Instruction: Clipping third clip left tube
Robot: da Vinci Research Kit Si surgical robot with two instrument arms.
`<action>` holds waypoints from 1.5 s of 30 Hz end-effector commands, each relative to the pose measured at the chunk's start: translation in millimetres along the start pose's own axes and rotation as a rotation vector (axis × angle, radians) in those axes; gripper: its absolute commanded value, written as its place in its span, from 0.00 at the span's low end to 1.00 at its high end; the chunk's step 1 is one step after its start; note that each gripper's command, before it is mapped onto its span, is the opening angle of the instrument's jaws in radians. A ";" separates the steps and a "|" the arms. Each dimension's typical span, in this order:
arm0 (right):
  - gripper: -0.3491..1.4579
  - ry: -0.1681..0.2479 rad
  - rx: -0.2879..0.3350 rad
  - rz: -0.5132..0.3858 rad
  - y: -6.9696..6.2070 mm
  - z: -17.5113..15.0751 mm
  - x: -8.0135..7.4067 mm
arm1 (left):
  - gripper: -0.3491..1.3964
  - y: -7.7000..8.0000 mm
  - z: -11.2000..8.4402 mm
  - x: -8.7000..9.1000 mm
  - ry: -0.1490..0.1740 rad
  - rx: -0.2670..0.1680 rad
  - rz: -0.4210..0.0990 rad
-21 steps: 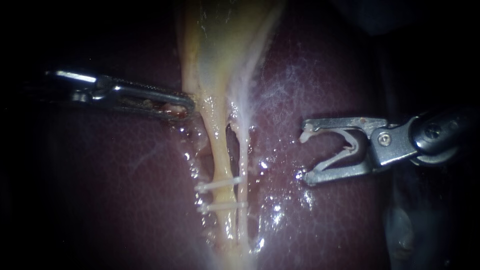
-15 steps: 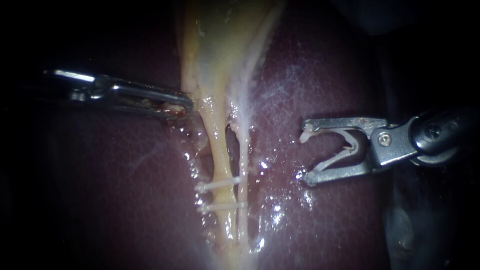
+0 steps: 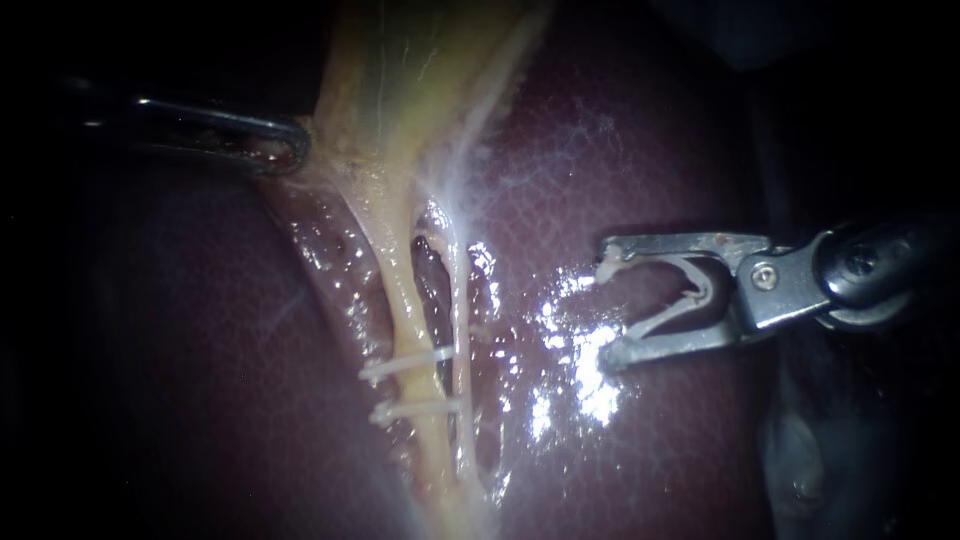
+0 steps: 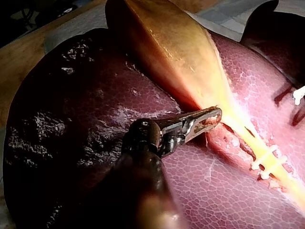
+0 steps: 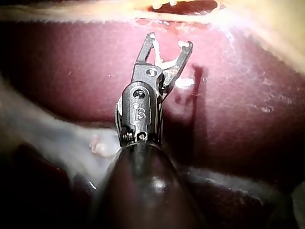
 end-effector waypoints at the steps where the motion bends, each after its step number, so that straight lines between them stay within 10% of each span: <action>1: 0.47 0.006 0.001 0.021 0.1 0.3 0.1 | 0.00 0.0 0.1 0.0 0.000 -0.002 0.001; 21: 0.47 0.086 0.103 0.359 0.6 8.7 0.7 | 0.00 -0.3 0.8 0.6 0.001 -0.001 0.003; 45: 0.47 0.096 0.210 0.532 2.4 14.9 -5.3 | 0.00 -0.5 0.9 0.8 0.002 0.002 0.004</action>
